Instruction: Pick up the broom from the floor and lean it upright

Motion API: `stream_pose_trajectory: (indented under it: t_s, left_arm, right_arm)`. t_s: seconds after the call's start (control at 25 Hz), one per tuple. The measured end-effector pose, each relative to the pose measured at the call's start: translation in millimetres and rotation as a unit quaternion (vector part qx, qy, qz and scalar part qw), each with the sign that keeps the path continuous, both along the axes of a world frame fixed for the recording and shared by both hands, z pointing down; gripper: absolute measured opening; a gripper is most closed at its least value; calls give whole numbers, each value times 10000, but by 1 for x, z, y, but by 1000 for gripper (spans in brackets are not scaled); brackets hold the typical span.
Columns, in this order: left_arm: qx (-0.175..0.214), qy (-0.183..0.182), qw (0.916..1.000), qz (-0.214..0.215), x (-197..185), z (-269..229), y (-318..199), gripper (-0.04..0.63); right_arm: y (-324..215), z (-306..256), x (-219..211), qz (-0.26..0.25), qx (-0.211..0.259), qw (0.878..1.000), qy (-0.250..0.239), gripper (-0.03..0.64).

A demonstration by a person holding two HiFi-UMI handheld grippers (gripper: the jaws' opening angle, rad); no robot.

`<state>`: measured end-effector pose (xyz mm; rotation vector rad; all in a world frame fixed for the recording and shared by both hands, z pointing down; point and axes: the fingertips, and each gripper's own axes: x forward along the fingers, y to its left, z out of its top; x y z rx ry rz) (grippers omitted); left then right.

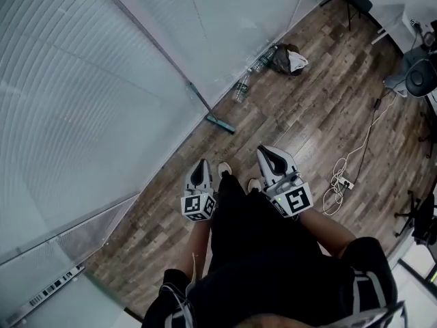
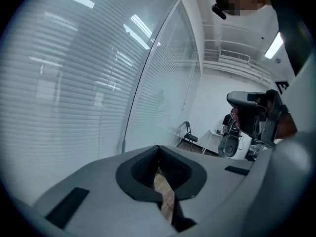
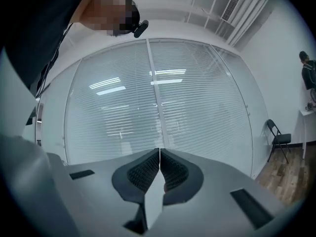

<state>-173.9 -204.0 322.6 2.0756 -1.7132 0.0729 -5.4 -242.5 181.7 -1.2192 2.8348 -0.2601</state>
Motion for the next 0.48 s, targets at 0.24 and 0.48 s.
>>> stream_pose_trajectory:
  t_s: [0.24, 0.48]
  left_arm:
    - [774, 195, 9950, -592, 7, -81, 47, 18]
    - [1323, -186, 9892, -601, 25, -136, 59, 18]
  right_arm:
    - [31, -27, -9, -434, 262, 9987, -30, 18]
    - [45, -39, -4, -450, 438, 9980, -22, 18]
